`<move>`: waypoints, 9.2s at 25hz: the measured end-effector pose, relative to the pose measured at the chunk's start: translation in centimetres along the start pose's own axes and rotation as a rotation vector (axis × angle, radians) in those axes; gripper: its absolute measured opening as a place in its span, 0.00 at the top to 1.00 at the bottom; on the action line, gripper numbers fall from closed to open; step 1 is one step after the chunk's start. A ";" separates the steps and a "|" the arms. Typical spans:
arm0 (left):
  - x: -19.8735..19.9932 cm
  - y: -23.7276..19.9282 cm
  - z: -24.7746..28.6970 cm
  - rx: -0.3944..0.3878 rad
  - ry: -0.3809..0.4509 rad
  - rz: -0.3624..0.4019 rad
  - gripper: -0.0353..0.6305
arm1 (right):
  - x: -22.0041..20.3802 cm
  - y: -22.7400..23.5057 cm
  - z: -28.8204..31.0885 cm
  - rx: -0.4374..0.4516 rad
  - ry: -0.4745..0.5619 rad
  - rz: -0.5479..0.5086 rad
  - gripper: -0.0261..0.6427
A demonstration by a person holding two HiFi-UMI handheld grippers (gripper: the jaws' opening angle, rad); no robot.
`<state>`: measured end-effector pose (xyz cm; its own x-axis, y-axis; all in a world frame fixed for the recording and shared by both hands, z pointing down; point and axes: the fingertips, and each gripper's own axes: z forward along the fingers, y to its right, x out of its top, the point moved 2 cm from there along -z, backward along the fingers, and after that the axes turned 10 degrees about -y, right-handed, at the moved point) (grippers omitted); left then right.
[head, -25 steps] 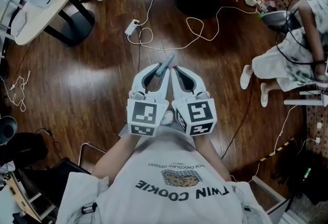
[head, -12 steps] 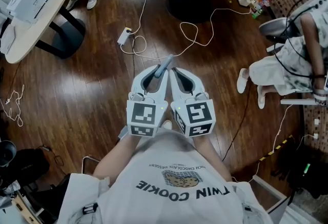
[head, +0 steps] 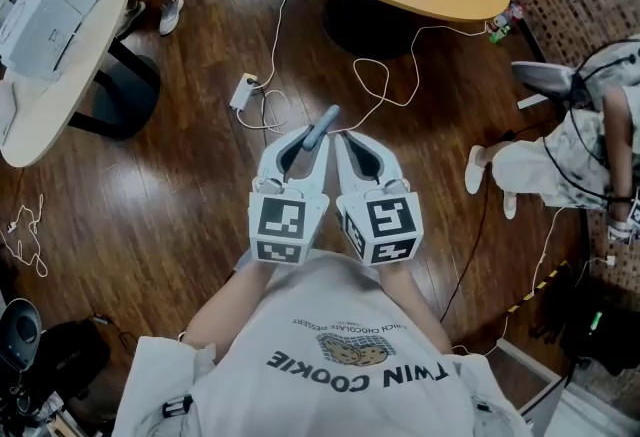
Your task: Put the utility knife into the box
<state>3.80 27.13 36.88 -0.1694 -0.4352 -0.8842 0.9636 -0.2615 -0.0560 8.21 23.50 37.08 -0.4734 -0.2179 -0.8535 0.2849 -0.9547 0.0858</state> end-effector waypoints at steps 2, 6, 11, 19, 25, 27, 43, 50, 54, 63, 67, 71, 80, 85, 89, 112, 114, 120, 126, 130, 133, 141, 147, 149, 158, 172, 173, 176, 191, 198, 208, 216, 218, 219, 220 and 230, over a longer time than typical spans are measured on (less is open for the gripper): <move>0.5 -2.2 0.9 -0.008 -0.002 -0.006 0.83 | 1.2 -0.3 2.1 -0.008 -0.005 -0.003 0.96; 1.3 -6.1 2.4 -0.022 0.001 -0.006 0.83 | 3.4 -0.9 5.7 -0.024 -0.008 -0.009 0.96; 2.3 -9.4 4.3 -0.046 -0.001 -0.002 0.83 | 5.7 -0.8 9.2 -0.046 0.000 -0.008 0.96; 3.7 -11.5 8.3 -0.083 -0.018 0.014 0.83 | 7.1 1.7 12.6 -0.083 0.002 0.039 0.96; 5.2 -11.7 11.7 -0.101 -0.016 0.023 0.83 | 7.6 4.7 14.5 -0.094 0.008 0.075 0.96; 5.7 -11.7 13.2 -0.098 -0.020 0.022 0.83 | 7.7 6.0 15.1 -0.095 0.012 0.083 0.96; 14.2 -7.7 28.8 -0.062 -0.037 0.057 0.83 | 12.5 22.8 19.5 -0.052 0.019 0.092 0.96; 16.9 -6.4 32.9 -0.048 -0.037 0.080 0.83 | 13.7 27.5 20.4 -0.042 0.028 0.098 0.96; 17.8 -6.0 34.8 -0.050 -0.040 0.093 0.83 | 14.1 29.6 20.8 -0.052 0.032 0.105 0.96; 19.9 -5.6 38.7 -0.099 -0.033 0.130 0.83 | 15.4 33.2 22.0 -0.116 0.044 0.115 0.96; 20.6 -5.8 41.4 -0.142 -0.036 0.150 0.83 | 15.8 35.1 23.2 -0.165 0.042 0.122 0.96; 21.6 -5.9 44.5 -0.191 -0.044 0.183 0.83 | 16.4 37.4 24.8 -0.207 0.037 0.145 0.96; 24.4 -8.1 51.6 -0.305 -0.086 0.311 0.83 | 18.6 41.8 29.8 -0.318 0.015 0.209 0.96; 25.4 -9.2 54.7 -0.351 -0.120 0.448 0.83 | 20.0 43.6 32.0 -0.369 0.007 0.224 0.96; 25.8 -9.6 56.8 -0.389 -0.123 0.598 0.83 | 20.6 45.0 33.5 -0.413 -0.002 0.240 0.96; 24.7 -9.4 66.2 -0.534 -0.205 1.260 0.83 | 20.7 49.6 37.0 -0.549 -0.054 0.318 0.96; 24.1 -9.5 67.1 -0.542 -0.213 1.291 0.83 | 20.6 49.8 37.0 -0.561 -0.060 0.323 0.96; 23.7 -9.1 68.5 -0.552 -0.211 1.352 0.83 | 19.8 50.3 36.3 -0.601 -0.083 0.357 0.96; 22.7 -8.2 69.7 -0.554 -0.197 1.447 0.83 | 19.5 50.6 36.2 -0.618 -0.097 0.359 0.96; 21.7 -7.8 70.5 -0.552 -0.195 1.519 0.83 | 19.3 50.9 36.1 -0.627 -0.102 0.365 0.96; 21.2 -7.8 71.2 -0.540 -0.199 1.558 0.83 | 19.1 51.1 36.1 -0.632 -0.107 0.368 0.96; 20.7 -7.1 71.9 -0.529 -0.185 1.598 0.83 | 19.0 51.4 36.2 -0.628 -0.115 0.370 0.96; 20.3 -7.2 71.8 -0.523 -0.184 1.592 0.82 | 19.0 51.3 36.2 -0.616 -0.113 0.364 0.96; 20.4 -7.2 71.8 -0.521 -0.187 1.580 0.80 | 19.1 51.2 36.1 -0.611 -0.113 0.360 0.96; 21.3 -7.4 70.2 -0.488 -0.170 1.504 0.75 | 19.0 50.1 35.4 -0.567 -0.102 0.337 0.96; 22.2 -8.3 64.1 -0.345 -0.233 1.182 0.75 | 18.0 47.3 32.4 -0.420 -0.049 0.290 0.96; 22.1 -8.2 63.5 -0.345 -0.241 1.154 0.75 | 17.7 47.2 32.2 -0.409 -0.048 0.287 0.96; 21.9 -7.5 61.8 -0.337 -0.253 1.076 0.75 | 17.2 47.0 31.7 -0.375 -0.041 0.275 0.96; 20.0 -2.7 51.2 -0.241 -0.211 0.770 0.85 | 13.7 43.1 26.0 -0.230 0.014 0.178 0.96; 18.2 0.0 45.9 -0.156 -0.199 0.721 0.89 | 12.2 40.2 21.9 -0.156 0.051 0.150 0.96; 17.1 -0.2 40.2 -0.089 -0.199 0.531 0.93 | 12.0 35.9 19.8 -0.052 0.077 0.115 0.96; 15.8 -4.2 35.3 -0.018 -0.179 0.361 0.94 | 12.7 30.2 20.8 0.035 0.058 0.064 0.96; 15.3 -5.4 33.8 -0.006 -0.168 0.330 0.94 | 13.1 28.3 21.0 0.051 0.063 0.057 0.96; 15.0 -6.0 33.0 -0.002 -0.163 0.317 0.94 | 13.1 27.4 21.1 0.057 0.065 0.056 0.96; 14.7 -6.6 32.2 0.002 -0.159 0.305 0.94 | 13.2 26.4 21.2 0.062 0.066 0.056 0.96; 12.1 -11.8 26.0 0.025 -0.126 0.217 0.94 | 13.2 17.8 22.6 0.090 0.036 0.051 0.96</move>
<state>-14.99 2.51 38.89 0.0144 -0.5870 -0.8095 0.9751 -0.1708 0.1412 -11.78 -0.97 38.98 -0.4296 -0.2610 -0.8645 0.2309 -0.9572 0.1742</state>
